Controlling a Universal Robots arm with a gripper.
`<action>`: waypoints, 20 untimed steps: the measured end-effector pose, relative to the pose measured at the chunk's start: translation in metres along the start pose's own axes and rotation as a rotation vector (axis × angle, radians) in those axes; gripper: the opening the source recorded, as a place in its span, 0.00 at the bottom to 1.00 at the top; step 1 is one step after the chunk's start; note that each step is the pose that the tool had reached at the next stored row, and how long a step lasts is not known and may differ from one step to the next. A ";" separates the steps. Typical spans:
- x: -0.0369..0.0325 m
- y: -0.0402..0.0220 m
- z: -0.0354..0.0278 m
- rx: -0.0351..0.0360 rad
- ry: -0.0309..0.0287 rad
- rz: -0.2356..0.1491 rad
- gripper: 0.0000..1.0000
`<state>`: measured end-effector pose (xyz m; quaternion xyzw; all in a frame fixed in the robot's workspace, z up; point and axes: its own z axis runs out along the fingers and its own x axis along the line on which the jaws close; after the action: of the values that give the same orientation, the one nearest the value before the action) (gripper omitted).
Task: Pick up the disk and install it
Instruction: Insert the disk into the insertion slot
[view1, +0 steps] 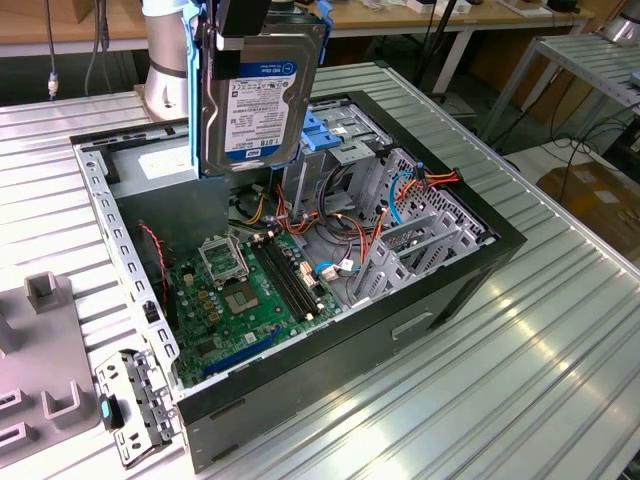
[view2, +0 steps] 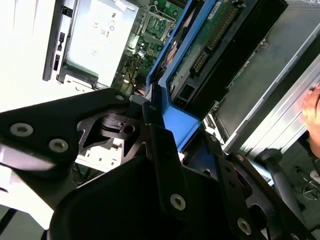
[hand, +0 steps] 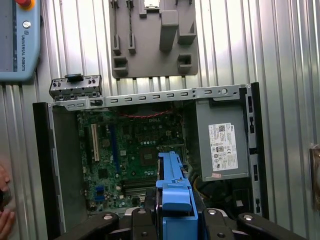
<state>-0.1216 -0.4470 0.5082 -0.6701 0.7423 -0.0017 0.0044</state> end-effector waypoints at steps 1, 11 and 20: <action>0.0000 0.0000 0.0000 0.0000 0.0000 0.000 0.37; 0.0096 -0.0010 0.0002 0.0001 -0.0001 0.000 0.37; 0.0408 -0.0042 0.0020 0.0000 0.0000 -0.001 0.37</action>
<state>-0.1216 -0.4880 0.5061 -0.6703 0.7421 -0.0017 0.0045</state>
